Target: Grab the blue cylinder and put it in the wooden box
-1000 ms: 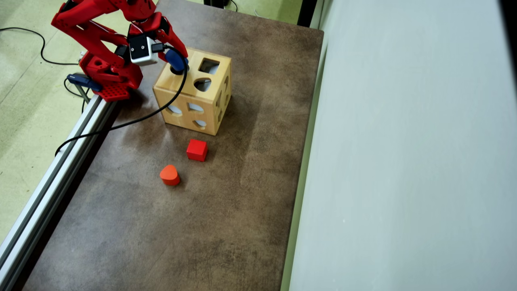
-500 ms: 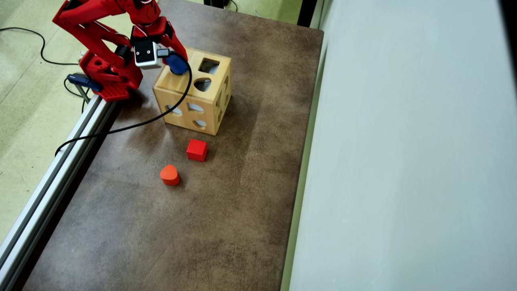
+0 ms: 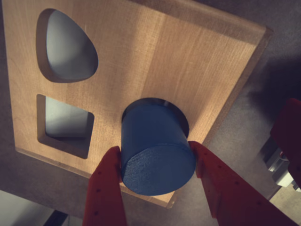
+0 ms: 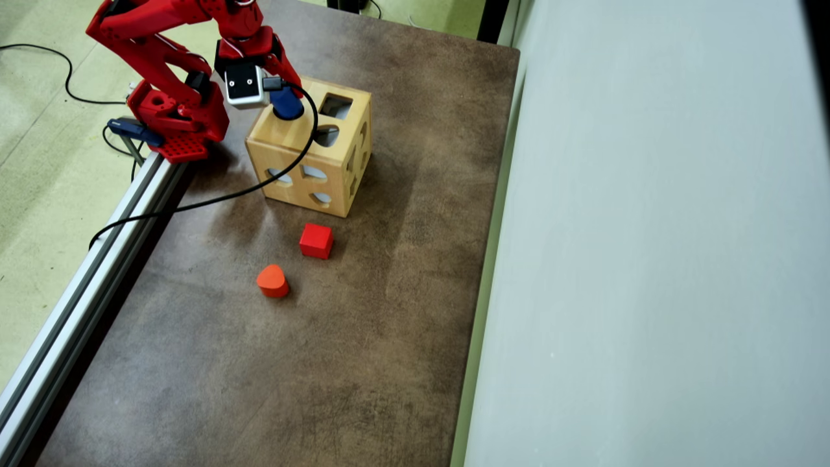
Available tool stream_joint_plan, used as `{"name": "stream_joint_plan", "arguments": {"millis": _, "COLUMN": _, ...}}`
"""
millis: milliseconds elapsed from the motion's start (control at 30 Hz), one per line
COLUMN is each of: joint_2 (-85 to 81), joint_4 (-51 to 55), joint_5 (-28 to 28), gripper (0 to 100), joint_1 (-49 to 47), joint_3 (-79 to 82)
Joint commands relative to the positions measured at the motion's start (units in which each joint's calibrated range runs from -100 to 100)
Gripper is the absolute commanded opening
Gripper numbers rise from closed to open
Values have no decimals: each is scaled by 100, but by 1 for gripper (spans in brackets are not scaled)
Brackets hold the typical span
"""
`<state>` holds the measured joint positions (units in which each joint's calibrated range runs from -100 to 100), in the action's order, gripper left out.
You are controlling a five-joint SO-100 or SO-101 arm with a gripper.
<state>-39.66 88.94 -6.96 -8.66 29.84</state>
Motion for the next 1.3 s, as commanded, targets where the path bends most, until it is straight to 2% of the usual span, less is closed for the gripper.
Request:
{"name": "stream_joint_plan", "arguments": {"millis": 0, "joint_2": 21, "joint_4": 4, "joint_5": -39, "gripper": 1, "joint_1": -85, "joint_3": -202}}
{"name": "stream_joint_plan", "arguments": {"millis": 133, "joint_2": 21, "joint_4": -4, "joint_5": -44, "gripper": 4, "joint_1": -92, "joint_3": -185}}
{"name": "stream_joint_plan", "arguments": {"millis": 400, "joint_2": 30, "joint_4": -12, "joint_5": -44, "gripper": 24, "joint_1": -85, "joint_3": -185}}
{"name": "stream_joint_plan", "arguments": {"millis": 567, "joint_2": 30, "joint_4": -36, "joint_5": -24, "gripper": 30, "joint_1": -85, "joint_3": -176}}
{"name": "stream_joint_plan", "arguments": {"millis": 1267, "joint_2": -446, "joint_4": 4, "joint_5": 0, "gripper": 30, "joint_1": -85, "joint_3": -399}}
